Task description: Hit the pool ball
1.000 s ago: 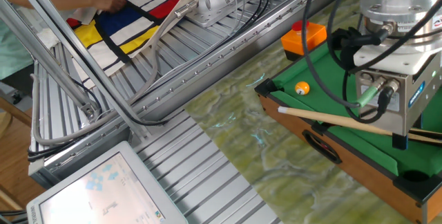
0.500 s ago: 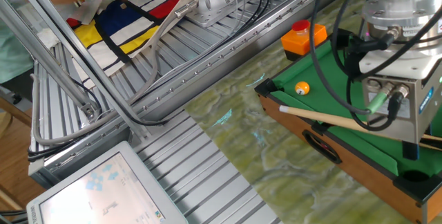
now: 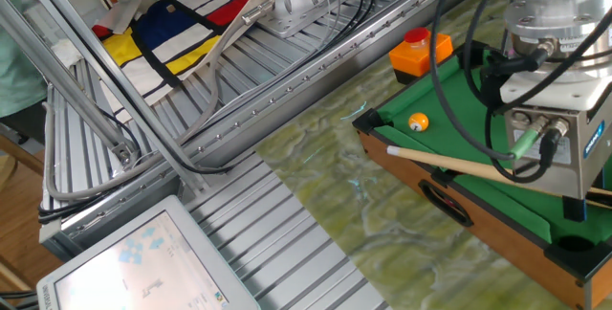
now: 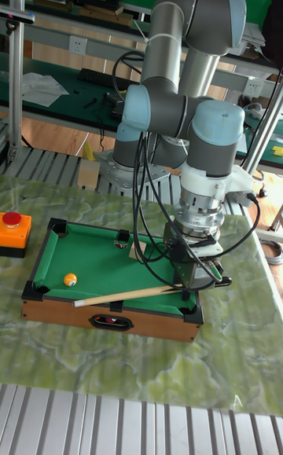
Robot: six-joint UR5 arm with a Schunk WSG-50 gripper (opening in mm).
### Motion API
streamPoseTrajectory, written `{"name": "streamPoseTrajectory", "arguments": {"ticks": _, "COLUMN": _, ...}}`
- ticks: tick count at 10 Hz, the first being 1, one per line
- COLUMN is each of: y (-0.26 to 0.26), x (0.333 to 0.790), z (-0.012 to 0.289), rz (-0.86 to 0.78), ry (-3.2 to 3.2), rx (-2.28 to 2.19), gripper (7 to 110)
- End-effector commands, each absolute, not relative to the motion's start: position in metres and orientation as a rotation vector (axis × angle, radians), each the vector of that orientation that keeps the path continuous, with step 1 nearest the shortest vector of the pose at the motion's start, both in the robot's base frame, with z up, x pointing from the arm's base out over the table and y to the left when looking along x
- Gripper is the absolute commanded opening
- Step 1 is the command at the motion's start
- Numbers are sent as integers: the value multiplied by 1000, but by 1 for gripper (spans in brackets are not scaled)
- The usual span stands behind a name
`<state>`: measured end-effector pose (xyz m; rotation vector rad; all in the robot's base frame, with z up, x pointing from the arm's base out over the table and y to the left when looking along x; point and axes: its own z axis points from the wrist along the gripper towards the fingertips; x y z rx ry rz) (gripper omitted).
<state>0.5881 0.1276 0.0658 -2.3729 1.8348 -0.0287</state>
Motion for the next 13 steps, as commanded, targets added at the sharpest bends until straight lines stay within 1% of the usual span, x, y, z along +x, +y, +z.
{"name": "streamPoseTrajectory", "arguments": {"ticks": 1, "y": 127, "x": 588, "z": 68, "rz": 2, "ry": 1856, "rx": -2356, "gripper": 44}}
{"name": "streamPoseTrajectory", "arguments": {"ticks": 2, "y": 128, "x": 589, "z": 69, "rz": 10, "ry": 1842, "rx": -2361, "gripper": 22}}
{"name": "streamPoseTrajectory", "arguments": {"ticks": 6, "y": 138, "x": 589, "z": 70, "rz": 45, "ry": 1773, "rx": -2376, "gripper": 22}}
{"name": "streamPoseTrajectory", "arguments": {"ticks": 13, "y": 126, "x": 594, "z": 68, "rz": -10, "ry": 1796, "rx": -2394, "gripper": 22}}
